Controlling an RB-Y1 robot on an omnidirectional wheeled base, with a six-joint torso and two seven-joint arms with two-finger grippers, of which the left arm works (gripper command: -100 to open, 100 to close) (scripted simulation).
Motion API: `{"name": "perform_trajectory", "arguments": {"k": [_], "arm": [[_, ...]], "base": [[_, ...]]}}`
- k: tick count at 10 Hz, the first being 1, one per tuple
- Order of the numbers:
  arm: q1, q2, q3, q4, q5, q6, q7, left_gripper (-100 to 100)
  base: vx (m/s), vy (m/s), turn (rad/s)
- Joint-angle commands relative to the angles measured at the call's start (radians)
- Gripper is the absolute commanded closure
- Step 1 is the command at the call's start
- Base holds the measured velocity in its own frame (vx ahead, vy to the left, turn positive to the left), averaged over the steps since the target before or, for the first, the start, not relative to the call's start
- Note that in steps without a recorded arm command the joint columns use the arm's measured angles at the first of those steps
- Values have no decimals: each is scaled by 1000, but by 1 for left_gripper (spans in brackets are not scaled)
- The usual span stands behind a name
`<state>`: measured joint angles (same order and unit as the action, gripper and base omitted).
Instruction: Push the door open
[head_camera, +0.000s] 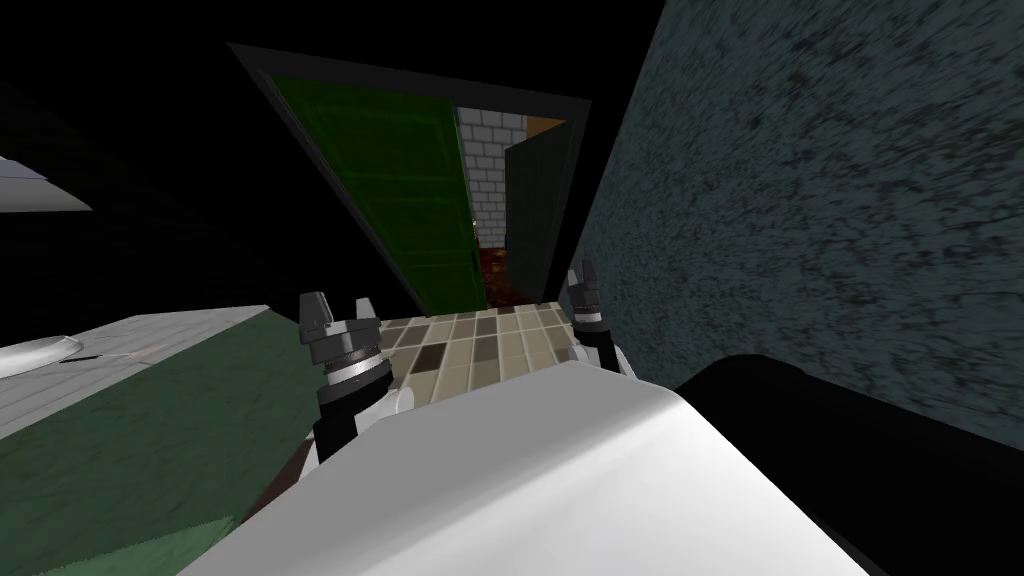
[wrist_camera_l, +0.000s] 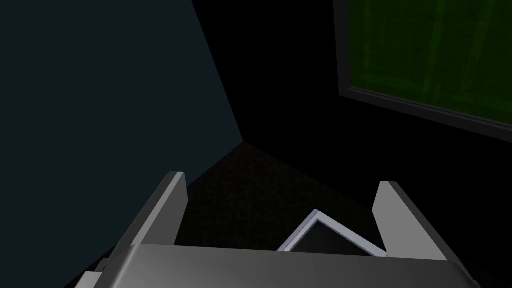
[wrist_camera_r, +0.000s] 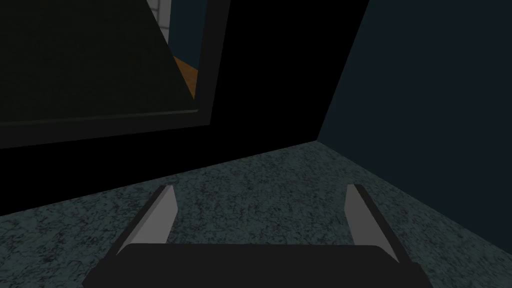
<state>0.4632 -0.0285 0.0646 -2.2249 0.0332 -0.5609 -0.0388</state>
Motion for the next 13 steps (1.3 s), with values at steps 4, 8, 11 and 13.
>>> {"name": "perform_trajectory", "arguments": {"k": [4,8,11,13], "arm": [[-34,36,-3,94,44,-21,71,-100],[-65,60,-5,180,83,-41,136,-100],[-83,71,-7,230,107,-52,174,-100],[-96,79,-8,267,124,-61,202,-100]], "base": [[110,13,-96],[107,21,-86],[99,19,-82],[80,24,-67]]}}
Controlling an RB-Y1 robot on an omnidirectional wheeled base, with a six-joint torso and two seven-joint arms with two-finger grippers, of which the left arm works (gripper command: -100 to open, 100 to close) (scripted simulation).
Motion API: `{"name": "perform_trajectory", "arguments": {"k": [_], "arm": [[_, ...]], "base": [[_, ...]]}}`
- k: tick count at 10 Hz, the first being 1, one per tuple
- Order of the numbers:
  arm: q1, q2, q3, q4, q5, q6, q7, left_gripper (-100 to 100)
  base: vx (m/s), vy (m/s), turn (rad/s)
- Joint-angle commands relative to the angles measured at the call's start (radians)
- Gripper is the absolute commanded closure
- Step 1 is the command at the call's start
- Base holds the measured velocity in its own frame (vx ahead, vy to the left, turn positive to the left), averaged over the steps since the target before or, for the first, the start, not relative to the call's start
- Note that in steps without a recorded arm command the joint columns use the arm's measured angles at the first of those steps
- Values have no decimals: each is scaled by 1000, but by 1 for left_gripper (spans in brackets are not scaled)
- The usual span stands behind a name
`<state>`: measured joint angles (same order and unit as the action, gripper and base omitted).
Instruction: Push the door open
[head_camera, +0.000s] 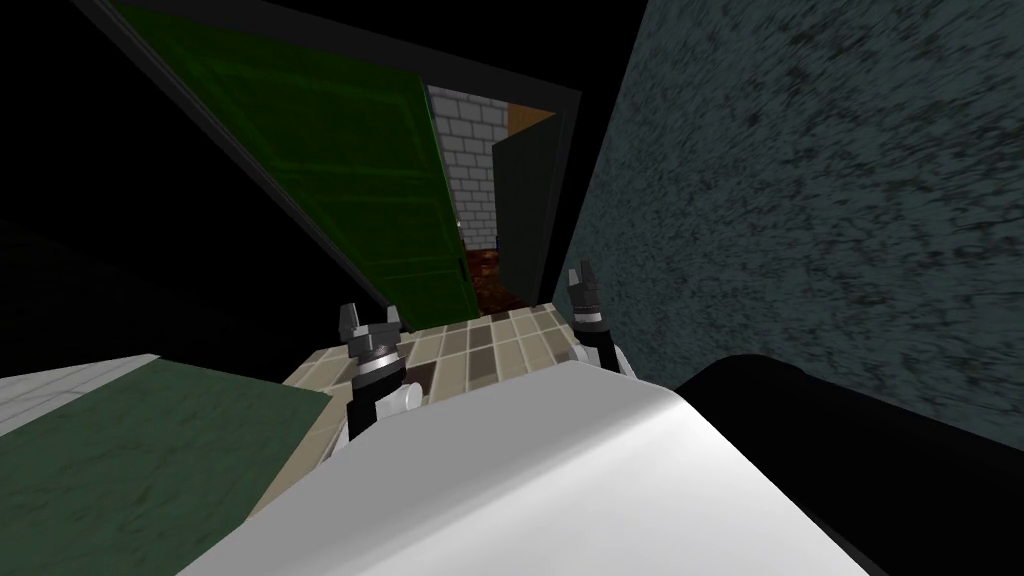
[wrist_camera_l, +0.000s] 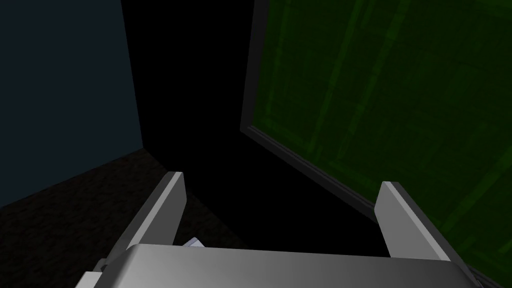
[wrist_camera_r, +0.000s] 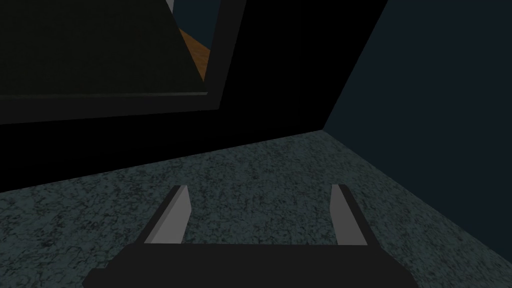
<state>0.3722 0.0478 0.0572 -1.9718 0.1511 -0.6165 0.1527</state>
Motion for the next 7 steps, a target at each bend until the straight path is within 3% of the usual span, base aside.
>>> {"name": "perform_trajectory", "arguments": {"k": [1,7], "arm": [[-12,6,-1,33,15,-9,25,-100],[-55,24,-4,155,71,-37,118,-100]], "base": [[87,24,-76],[92,20,-90]]}}
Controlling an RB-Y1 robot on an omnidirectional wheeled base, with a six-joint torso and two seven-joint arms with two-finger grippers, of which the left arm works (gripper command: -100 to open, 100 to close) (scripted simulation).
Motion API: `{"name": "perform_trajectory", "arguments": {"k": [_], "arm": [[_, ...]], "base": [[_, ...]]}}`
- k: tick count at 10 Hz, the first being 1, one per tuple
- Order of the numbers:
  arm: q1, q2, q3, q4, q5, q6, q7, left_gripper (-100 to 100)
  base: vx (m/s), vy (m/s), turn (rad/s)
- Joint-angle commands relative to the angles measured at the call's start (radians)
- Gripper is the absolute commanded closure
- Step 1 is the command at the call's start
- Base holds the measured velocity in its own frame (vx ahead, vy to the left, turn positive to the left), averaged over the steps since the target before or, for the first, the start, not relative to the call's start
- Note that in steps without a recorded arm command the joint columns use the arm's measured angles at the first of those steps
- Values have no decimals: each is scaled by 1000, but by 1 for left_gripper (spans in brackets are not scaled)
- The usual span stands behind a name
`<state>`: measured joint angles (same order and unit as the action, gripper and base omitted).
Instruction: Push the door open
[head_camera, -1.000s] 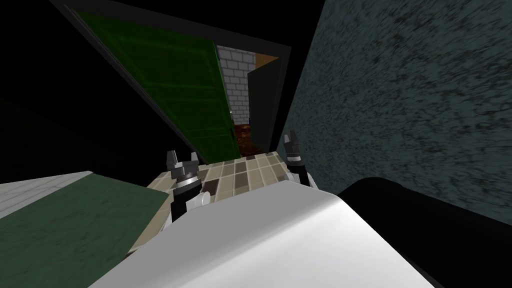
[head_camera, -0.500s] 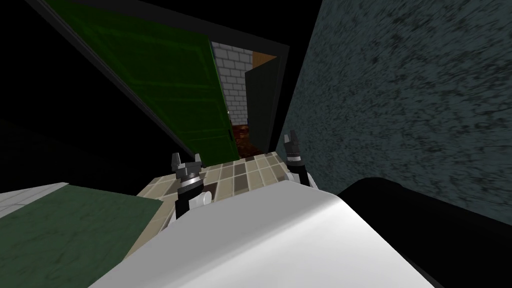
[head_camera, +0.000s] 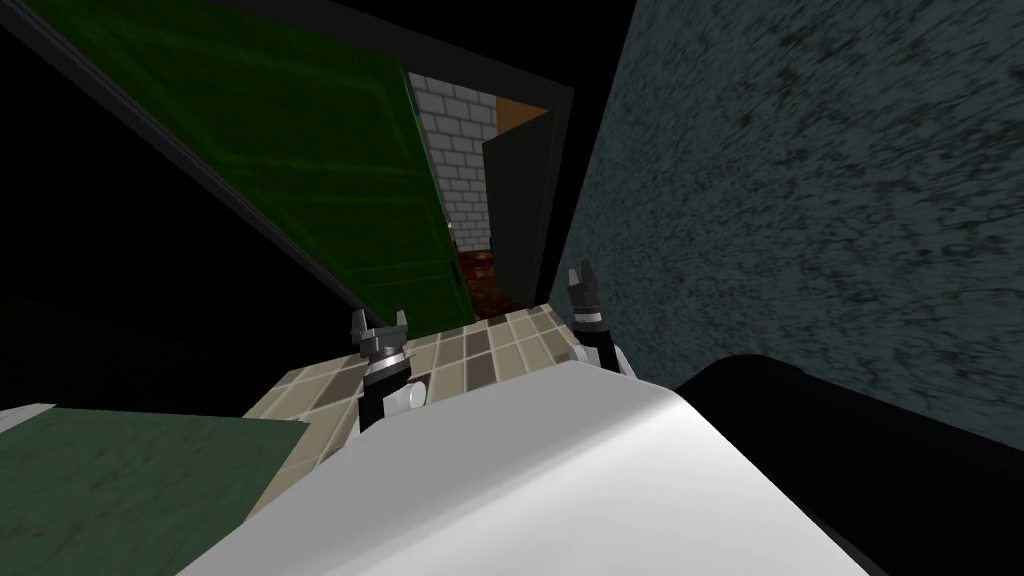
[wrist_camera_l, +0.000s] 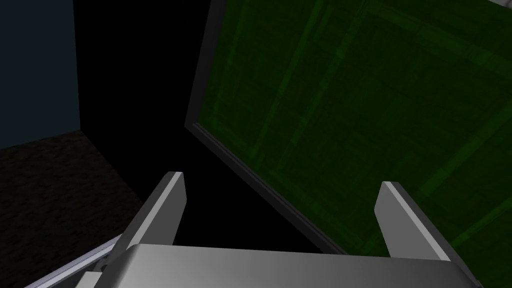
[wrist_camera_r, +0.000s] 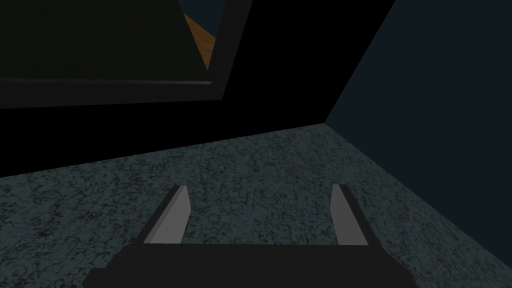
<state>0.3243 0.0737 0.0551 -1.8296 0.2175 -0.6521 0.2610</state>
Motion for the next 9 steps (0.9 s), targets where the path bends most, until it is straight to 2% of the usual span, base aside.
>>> {"name": "perform_trajectory", "arguments": {"k": [1,9], "arm": [[-15,1,-3,35,15,-6,26,-100],[-80,16,-8,215,98,-48,162,-100]], "base": [[102,47,-68],[94,38,-98]]}}
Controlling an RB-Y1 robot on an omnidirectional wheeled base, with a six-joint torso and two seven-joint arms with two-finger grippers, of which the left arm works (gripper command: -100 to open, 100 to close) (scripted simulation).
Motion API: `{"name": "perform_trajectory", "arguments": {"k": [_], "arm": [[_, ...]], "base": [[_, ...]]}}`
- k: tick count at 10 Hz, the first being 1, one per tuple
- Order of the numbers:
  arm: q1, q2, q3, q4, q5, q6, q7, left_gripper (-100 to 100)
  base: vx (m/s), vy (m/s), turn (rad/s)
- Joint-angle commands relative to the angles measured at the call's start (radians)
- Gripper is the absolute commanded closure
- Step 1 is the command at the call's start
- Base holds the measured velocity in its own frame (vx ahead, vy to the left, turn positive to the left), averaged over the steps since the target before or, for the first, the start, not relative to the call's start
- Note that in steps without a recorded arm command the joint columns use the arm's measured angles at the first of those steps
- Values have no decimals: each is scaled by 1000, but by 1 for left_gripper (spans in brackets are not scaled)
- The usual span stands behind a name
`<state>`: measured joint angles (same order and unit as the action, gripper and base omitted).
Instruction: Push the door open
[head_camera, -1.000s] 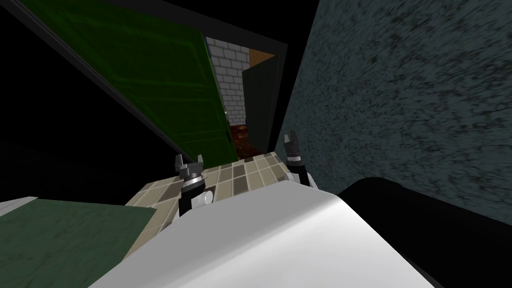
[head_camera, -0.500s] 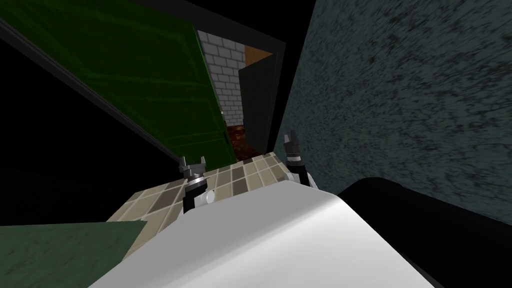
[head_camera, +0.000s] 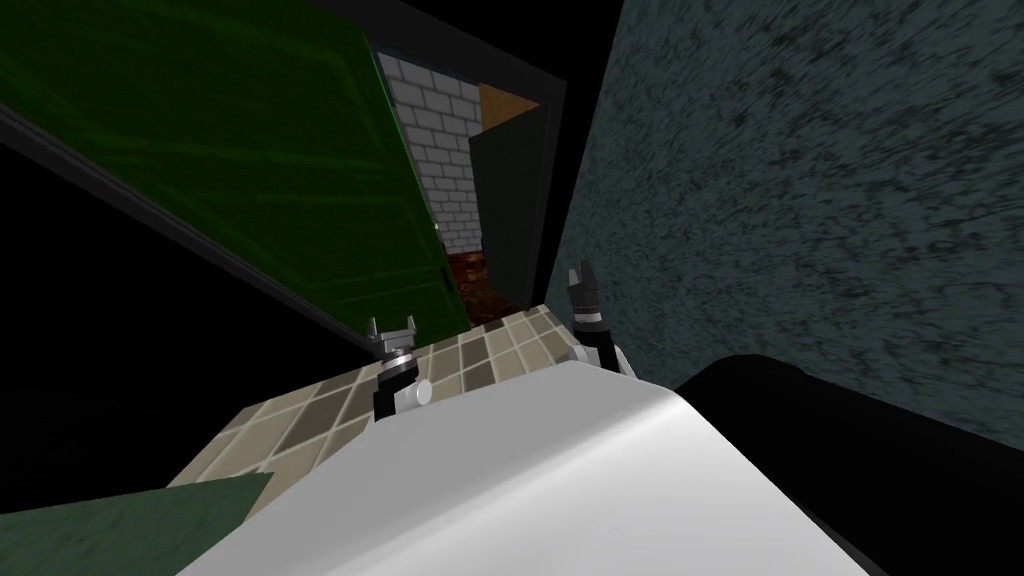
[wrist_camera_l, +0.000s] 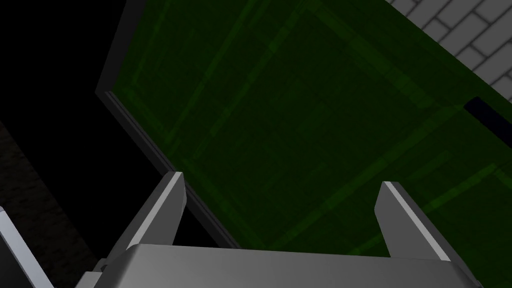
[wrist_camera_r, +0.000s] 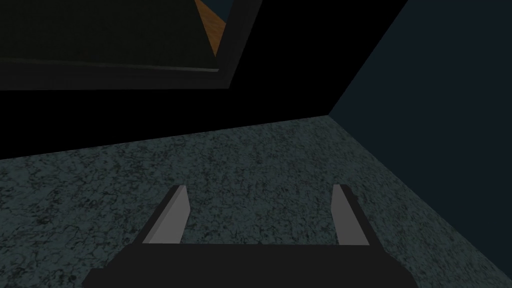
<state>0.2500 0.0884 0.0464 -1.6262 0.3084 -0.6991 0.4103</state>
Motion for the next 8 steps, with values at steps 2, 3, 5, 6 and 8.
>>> {"name": "perform_trajectory", "arguments": {"k": [2,3,5,6,8], "arm": [[-23,3,-1,59,29,-11,49,-100],[-31,3,-1,83,40,-17,66,-100],[-48,5,-3,130,62,-27,102,-100],[-56,5,-3,153,73,-33,120,-100],[-73,4,-5,201,95,-43,156,-100]], "base": [[86,44,-90],[93,48,-97],[100,32,-107],[90,44,-111],[85,39,-94]]}}
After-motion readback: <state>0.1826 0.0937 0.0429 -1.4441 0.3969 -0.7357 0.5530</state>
